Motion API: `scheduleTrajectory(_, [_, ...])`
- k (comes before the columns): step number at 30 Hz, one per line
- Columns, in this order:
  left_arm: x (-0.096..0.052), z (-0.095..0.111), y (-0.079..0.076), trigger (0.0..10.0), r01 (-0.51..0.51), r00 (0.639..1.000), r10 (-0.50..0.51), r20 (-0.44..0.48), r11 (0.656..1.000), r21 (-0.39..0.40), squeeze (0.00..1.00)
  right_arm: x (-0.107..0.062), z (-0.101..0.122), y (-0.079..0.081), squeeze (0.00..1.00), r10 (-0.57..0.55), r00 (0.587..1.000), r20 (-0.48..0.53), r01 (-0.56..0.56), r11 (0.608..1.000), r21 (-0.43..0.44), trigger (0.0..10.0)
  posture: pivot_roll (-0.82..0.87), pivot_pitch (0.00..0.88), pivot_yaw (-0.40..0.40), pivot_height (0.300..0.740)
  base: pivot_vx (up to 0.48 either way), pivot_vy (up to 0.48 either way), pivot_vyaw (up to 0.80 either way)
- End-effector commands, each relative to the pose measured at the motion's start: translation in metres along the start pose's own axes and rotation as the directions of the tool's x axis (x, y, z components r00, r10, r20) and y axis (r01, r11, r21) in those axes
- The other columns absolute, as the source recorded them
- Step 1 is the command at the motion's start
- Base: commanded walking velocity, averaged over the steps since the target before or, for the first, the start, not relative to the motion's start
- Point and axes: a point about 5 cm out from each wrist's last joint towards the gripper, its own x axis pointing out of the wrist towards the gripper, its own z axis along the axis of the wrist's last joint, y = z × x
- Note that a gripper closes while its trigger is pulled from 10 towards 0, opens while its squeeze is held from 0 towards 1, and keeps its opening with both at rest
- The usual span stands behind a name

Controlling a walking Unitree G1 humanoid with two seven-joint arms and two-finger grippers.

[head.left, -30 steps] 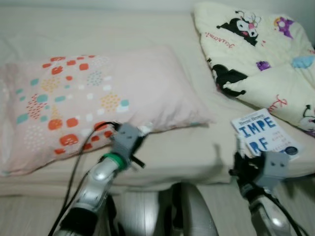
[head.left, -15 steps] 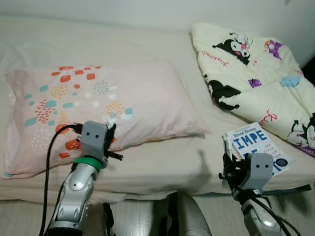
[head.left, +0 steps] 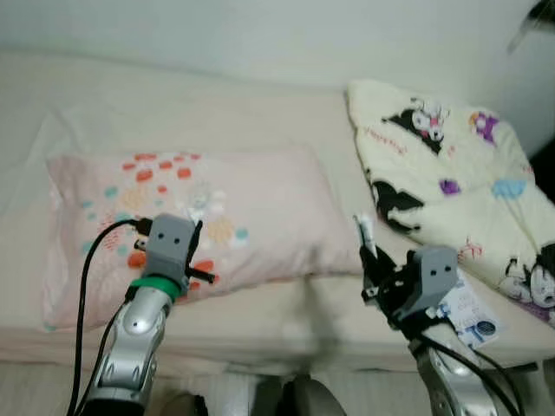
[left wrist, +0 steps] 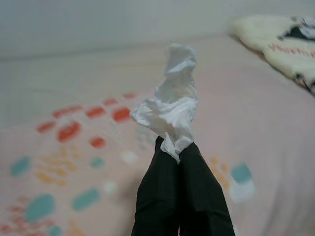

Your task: Clean up the room

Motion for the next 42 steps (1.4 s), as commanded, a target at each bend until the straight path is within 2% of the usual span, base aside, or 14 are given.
scheduleTrajectory(1, [-0.001,-0.001,-0.004,10.0,0.006,1.000,-0.006,-0.011,1.000,-0.014,0.00,-0.004,-0.005,-0.007,0.00,-0.038,0.999,-0.012,0.039,0.999,0.020,10.0,-0.06,0.091,-0.091,0.740,0.000,0.000,0.00])
scheduleTrajectory(12, [0.006,0.002,-0.007,10.0,0.003,1.000,-0.003,-0.001,1.000,-0.026,0.00,-0.002,-0.006,-0.022,0.00,-0.149,0.989,-0.026,0.149,0.989,0.009,10.0,-0.07,0.090,-0.083,0.740,0.000,0.000,0.00])
scheduleTrajectory(31, [0.004,0.003,-0.015,10.0,0.020,1.000,-0.020,-0.003,0.999,-0.032,0.00,0.004,-0.008,-0.016,0.00,-0.147,0.989,-0.019,0.147,0.989,0.031,10.0,-0.06,0.092,-0.084,0.740,-0.470,0.000,0.00])
scheduleTrajectory(42, [0.004,0.002,-0.015,10.0,0.027,1.000,-0.027,-0.008,0.999,-0.031,0.00,0.002,-0.008,-0.014,0.00,-0.141,0.990,-0.011,0.141,0.986,0.089,10.0,-0.07,0.096,-0.073,0.740,-0.393,0.000,0.06])
